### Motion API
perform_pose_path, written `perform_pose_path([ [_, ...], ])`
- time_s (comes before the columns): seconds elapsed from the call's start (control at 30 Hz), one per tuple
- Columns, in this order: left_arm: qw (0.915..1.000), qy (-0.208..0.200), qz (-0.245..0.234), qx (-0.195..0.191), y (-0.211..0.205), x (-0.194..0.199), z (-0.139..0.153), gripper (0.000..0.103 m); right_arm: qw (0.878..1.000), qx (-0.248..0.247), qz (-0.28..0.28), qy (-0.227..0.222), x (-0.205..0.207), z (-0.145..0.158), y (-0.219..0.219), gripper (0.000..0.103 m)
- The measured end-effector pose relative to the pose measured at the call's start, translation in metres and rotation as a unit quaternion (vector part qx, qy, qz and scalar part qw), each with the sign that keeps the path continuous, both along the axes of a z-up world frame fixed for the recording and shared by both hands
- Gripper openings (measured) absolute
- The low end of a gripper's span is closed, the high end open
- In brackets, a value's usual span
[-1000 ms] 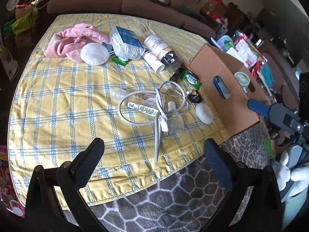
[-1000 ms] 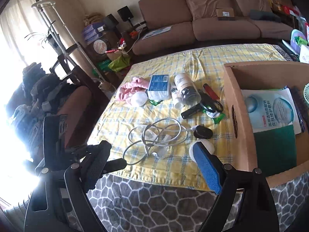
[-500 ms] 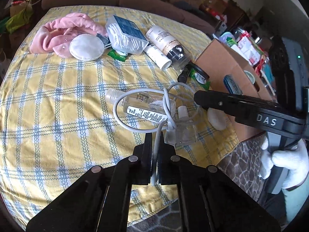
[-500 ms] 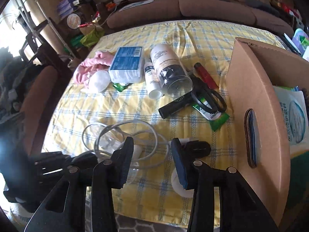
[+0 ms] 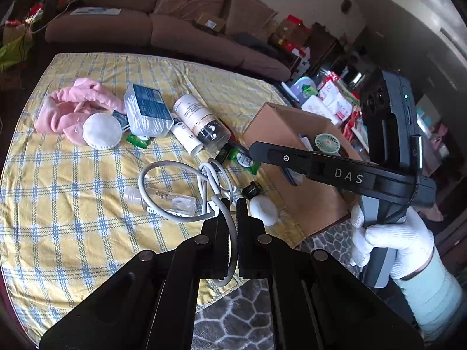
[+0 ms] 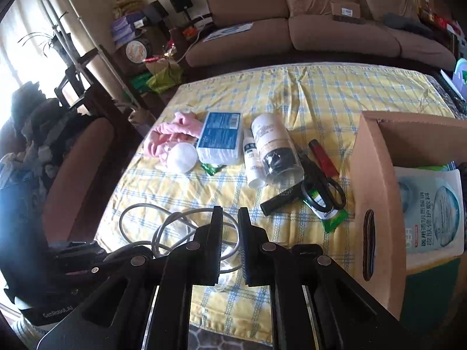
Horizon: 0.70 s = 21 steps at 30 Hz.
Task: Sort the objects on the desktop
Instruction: 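Carry the white cable into the box and open the right gripper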
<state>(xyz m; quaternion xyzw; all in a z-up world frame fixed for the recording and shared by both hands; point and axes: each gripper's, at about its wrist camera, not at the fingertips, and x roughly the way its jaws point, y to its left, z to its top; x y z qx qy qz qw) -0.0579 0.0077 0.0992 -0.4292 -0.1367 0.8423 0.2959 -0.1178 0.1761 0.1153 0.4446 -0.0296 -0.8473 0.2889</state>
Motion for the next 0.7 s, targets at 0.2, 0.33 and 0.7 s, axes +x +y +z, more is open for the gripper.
perform_pose_path([
  [0.2,0.9995,0.013,0.009,0.026,-0.008,-0.013,0.059,0.004,1.0,-0.015,0.011,0.025,0.024,0.031,0.011,0.025],
  [0.33,0.9993,0.023,-0.002,0.029,-0.008,-0.012,0.103,0.005,0.995,-0.023,0.02,0.095,0.055,0.05,0.015,0.055],
  [0.7,0.9938,0.003,-0.051,0.099,0.028,0.023,0.181,0.004,0.977,-0.059,0.056,0.197,0.097,0.092,0.012,0.075],
])
